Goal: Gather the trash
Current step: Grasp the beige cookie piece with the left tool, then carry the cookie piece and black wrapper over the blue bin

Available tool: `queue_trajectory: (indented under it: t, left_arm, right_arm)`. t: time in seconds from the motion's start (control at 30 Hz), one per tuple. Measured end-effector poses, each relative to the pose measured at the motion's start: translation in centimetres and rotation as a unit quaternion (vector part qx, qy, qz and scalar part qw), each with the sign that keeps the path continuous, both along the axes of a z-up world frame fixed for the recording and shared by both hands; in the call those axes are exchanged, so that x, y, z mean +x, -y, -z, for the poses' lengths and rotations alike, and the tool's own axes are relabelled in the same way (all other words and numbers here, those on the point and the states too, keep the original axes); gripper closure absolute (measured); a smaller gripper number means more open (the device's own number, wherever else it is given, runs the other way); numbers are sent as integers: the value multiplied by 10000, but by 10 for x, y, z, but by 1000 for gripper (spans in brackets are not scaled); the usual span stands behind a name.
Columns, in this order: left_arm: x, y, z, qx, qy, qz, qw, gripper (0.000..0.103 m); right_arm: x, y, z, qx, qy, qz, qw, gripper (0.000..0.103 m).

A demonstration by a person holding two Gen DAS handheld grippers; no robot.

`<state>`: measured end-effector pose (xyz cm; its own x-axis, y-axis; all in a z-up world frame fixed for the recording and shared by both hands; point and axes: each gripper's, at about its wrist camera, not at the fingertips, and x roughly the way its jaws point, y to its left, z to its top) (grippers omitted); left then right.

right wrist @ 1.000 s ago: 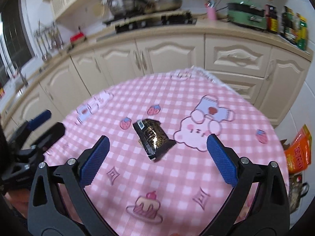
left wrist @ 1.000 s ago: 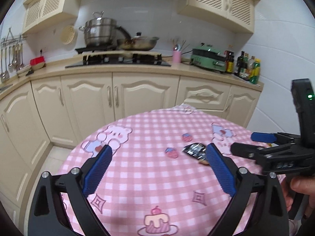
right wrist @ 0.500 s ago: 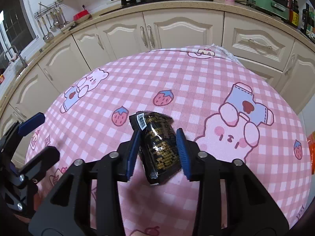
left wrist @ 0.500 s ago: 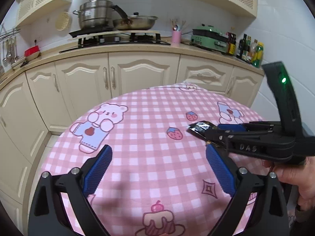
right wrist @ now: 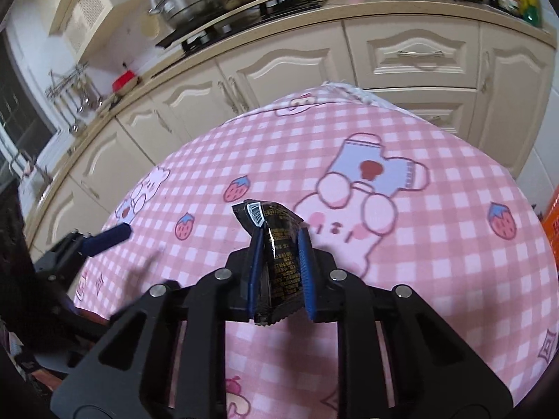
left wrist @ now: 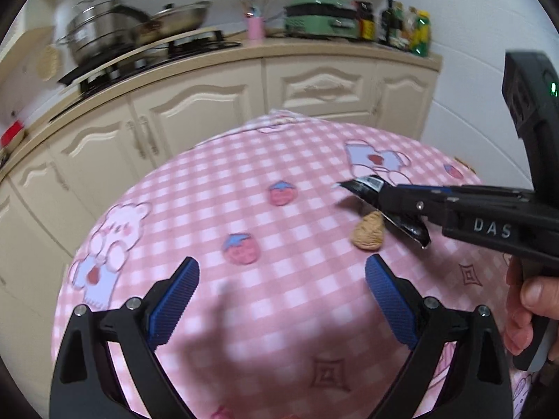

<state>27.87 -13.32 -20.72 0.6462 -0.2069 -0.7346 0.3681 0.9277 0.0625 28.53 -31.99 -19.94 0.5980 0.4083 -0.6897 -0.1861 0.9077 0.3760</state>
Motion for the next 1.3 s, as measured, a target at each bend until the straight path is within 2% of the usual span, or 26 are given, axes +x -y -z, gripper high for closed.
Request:
queue_trajectory:
  t: [0.3, 0.33, 0.37, 0.43, 0.5, 0.53, 0.6, 0.8, 0.97, 1.13, 1.3]
  left_arm:
    - [27, 46, 21, 362, -252, 630, 9970, 9]
    - [29, 48, 22, 321, -302, 695, 9966, 12]
    - [30, 49, 21, 223, -321, 755, 9964, 27]
    - [32, 50, 22, -6, -472, 888, 9949, 45]
    - [29, 52, 21, -11, -424, 941, 9947, 65]
    - [26, 54, 21, -10, -402, 1000, 9942, 80]
    - [23, 54, 20, 2, -373, 991, 9944, 80]
    - [14, 34, 17, -292, -488, 711, 9958, 80]
    - [0, 14, 6, -487, -418, 441, 9970, 80]
    - [-26, 4, -18, -640, -112, 278, 9975, 80]
    - [-53, 8, -45, -888, 189, 252, 9955, 80]
  right_arm:
    - [1, 10, 5, 293, -40, 86, 9995, 83]
    - [1, 10, 5, 270, -36, 106, 9996, 83]
    - [2, 10, 5, 248, -38, 110, 9996, 84]
    - [1, 8, 6, 227, -35, 95, 9997, 84]
    - [1, 7, 5, 169, -14, 92, 9998, 84]
    - [1, 7, 5, 159, -6, 97, 9998, 84]
    - [1, 8, 6, 159, 23, 117, 9998, 85]
    - [0, 4, 4, 85, 147, 83, 9998, 86]
    - [-5, 10, -4, 418, 259, 38, 9988, 86]
    - [-28, 15, -24, 534, 453, -2, 9975, 86]
    - [-71, 42, -49, 566, 729, 146, 9956, 86]
